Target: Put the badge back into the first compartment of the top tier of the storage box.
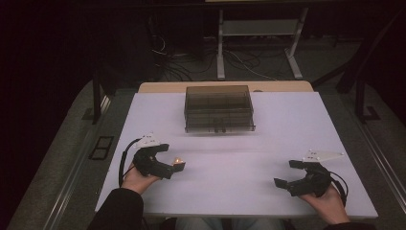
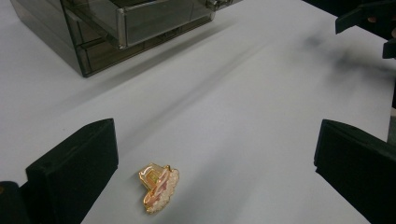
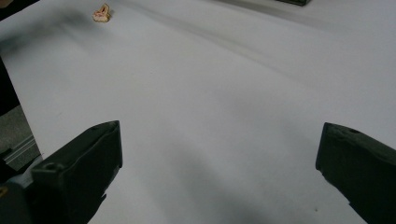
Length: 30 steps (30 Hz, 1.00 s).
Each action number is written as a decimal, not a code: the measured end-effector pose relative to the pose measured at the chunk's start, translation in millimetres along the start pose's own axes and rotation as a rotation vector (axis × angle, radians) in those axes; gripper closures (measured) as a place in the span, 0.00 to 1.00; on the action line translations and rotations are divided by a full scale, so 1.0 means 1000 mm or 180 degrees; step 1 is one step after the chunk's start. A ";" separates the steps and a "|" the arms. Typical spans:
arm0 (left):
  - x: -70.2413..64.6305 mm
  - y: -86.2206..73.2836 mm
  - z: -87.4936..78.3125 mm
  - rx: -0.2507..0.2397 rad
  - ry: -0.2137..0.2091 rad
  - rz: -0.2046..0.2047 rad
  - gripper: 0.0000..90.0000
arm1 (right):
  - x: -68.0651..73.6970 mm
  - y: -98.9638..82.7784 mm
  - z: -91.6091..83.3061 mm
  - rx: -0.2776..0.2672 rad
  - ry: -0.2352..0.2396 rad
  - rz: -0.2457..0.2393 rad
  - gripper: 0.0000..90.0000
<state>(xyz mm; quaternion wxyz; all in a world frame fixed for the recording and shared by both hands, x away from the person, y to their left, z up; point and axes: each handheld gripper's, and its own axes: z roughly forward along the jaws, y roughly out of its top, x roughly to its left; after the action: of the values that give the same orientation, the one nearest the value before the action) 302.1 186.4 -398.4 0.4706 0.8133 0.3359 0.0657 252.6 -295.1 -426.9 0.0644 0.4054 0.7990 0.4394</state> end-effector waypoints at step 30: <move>0.035 0.006 0.026 0.0403 0.0108 -0.0116 0.00 | 0.001 0.000 0.001 0.0052 0.0003 0.0004 0.00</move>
<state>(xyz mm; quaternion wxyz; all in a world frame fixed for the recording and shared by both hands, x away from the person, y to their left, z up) 343.3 187.0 -414.8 0.4135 0.8339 0.3621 0.0494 252.4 -293.8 -427.8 0.0604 0.4062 0.8023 0.4332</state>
